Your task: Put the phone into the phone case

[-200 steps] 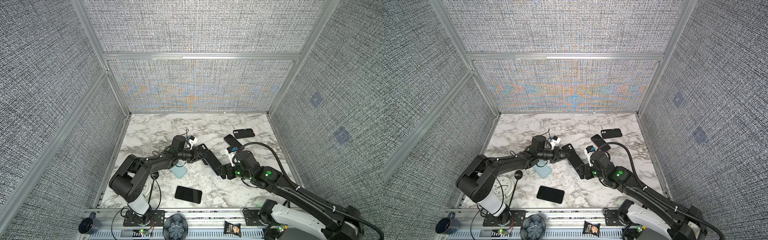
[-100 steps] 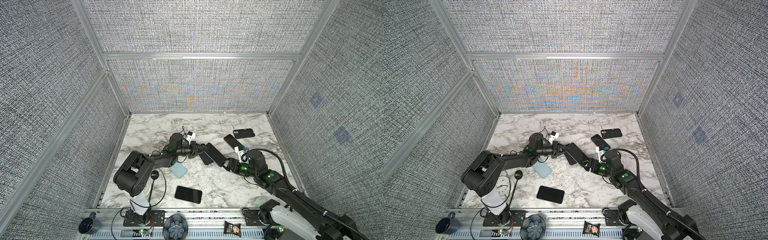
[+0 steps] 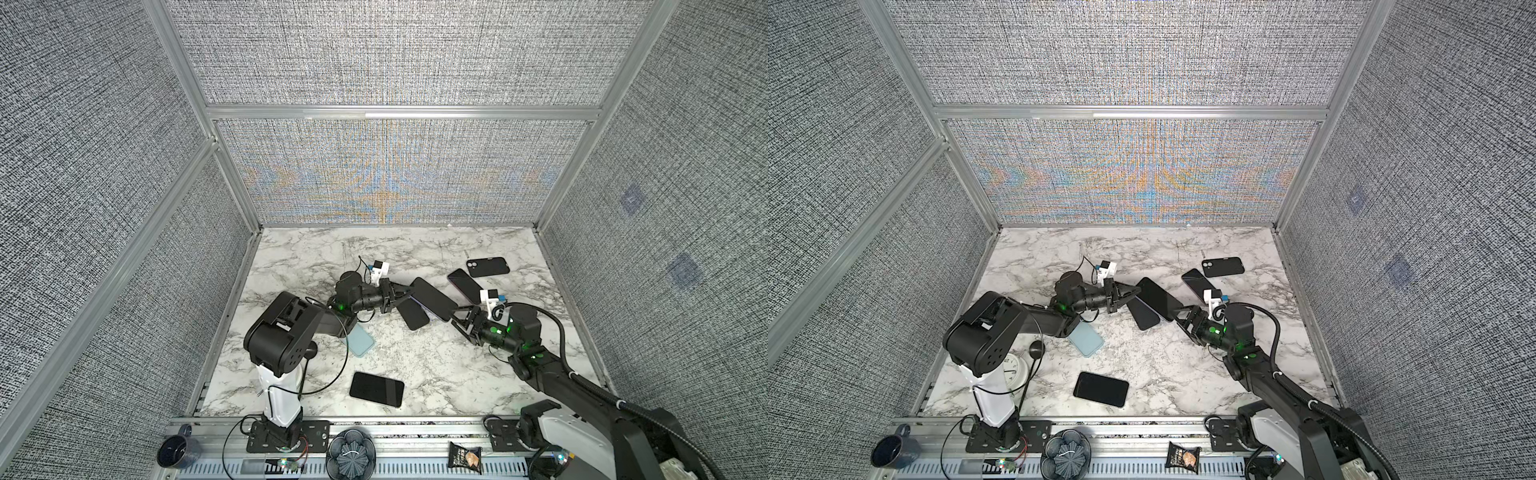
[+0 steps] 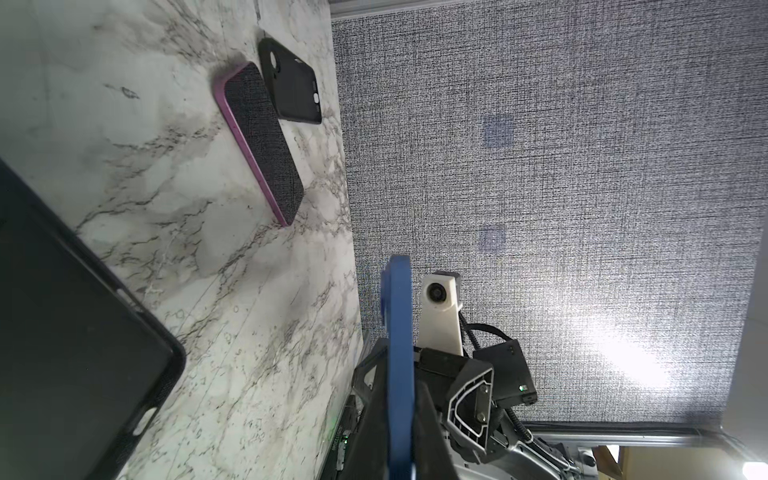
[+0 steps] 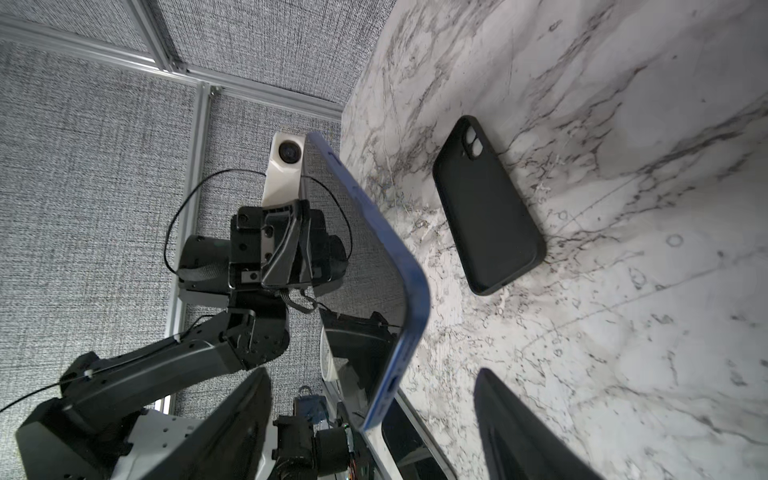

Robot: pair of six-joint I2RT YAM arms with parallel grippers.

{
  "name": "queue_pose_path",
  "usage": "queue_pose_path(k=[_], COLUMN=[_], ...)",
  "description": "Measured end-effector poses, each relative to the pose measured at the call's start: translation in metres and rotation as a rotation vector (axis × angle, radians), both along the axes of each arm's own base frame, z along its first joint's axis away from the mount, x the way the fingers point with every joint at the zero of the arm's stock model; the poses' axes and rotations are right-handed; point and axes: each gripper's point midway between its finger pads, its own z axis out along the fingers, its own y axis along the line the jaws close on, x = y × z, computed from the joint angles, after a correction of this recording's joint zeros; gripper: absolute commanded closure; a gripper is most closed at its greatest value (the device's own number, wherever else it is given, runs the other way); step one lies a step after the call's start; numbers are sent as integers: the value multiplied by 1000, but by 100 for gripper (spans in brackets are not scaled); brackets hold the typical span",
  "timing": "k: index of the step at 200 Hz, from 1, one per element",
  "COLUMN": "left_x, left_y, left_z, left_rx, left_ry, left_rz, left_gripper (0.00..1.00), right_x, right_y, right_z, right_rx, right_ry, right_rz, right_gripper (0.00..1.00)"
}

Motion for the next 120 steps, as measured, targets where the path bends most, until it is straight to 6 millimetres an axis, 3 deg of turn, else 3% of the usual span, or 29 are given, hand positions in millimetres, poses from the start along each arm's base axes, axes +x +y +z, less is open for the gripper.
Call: queue_pose_path(k=[52,120], left_x=[-1,-2], left_y=[1,2], left_z=[8,10], left_rx=[-33,-64], left_ry=[-11,-10], left_rz=[1,8], left_gripper=[100,100], right_x=[15,26], right_y=[1,1], right_z=[15,12], right_rx=[71,141], right_ry=[-54,-61], right_rz=[-32,-62], right_gripper=[43,66])
